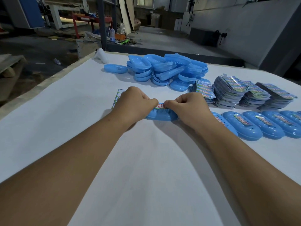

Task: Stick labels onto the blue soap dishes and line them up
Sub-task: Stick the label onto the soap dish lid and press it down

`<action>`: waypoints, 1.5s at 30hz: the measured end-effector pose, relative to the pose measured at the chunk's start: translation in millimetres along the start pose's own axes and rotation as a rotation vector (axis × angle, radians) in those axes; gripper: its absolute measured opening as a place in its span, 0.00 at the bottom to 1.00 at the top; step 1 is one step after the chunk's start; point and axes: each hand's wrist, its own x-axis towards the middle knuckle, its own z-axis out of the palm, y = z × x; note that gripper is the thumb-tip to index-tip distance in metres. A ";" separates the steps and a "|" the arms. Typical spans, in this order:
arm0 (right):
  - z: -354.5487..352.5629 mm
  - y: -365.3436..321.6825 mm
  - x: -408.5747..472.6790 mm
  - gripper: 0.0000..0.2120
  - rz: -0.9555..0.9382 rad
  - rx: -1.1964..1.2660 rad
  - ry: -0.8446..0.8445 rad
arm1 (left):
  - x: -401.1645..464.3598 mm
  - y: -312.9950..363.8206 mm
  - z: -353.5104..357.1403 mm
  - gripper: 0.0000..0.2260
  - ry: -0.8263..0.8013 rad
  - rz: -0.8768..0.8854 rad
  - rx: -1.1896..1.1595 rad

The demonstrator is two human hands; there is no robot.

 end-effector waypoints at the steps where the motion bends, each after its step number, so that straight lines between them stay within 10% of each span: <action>1: 0.2 -0.1 -0.3 0.18 -0.002 -0.005 0.001 | 0.2 -0.3 0.0 0.14 -0.002 0.003 0.006; 45: -1.4 -8.5 -4.2 0.20 -0.090 -0.364 0.070 | -0.8 1.6 10.4 0.17 0.192 0.194 0.449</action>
